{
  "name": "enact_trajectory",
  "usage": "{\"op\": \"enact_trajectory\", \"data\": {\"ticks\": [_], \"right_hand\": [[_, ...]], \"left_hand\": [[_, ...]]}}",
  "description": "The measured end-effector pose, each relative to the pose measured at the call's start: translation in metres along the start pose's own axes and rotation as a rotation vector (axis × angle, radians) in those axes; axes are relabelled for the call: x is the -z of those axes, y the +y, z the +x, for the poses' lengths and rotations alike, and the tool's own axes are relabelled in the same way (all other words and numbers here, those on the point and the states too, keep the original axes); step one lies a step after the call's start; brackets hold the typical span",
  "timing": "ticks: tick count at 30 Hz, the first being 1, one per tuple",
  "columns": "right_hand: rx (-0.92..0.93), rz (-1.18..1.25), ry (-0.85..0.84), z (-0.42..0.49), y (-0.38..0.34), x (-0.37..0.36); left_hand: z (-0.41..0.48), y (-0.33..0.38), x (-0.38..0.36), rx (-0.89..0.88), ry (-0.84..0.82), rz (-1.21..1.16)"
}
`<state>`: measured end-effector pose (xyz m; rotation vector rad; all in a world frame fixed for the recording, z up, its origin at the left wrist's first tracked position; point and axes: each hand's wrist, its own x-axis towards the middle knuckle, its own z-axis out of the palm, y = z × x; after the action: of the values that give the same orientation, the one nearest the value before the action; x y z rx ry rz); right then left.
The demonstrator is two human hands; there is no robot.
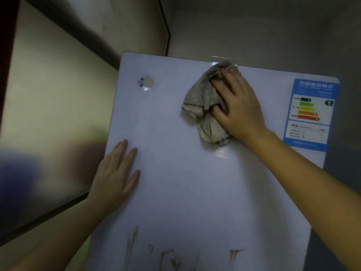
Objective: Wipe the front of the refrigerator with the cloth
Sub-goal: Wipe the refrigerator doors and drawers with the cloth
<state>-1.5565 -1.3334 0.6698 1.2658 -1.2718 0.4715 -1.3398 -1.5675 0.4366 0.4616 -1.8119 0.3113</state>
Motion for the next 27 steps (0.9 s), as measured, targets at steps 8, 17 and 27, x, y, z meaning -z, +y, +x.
{"op": "enact_trajectory", "data": {"ticks": [8,17,27], "right_hand": [[0.185,-0.014,-0.064,0.004,-0.069,-0.044],[0.379,0.091,-0.198,-0.138,-0.159,-0.087],[0.332,0.109,-0.164,-0.152,-0.170,-0.089]], "left_hand": [[-0.009,-0.021,-0.004,0.002,0.042,-0.019],[-0.043,-0.037,-0.020,-0.119,0.073,-0.058],[-0.118,-0.060,-0.025,-0.072,0.026,-0.121]]}}
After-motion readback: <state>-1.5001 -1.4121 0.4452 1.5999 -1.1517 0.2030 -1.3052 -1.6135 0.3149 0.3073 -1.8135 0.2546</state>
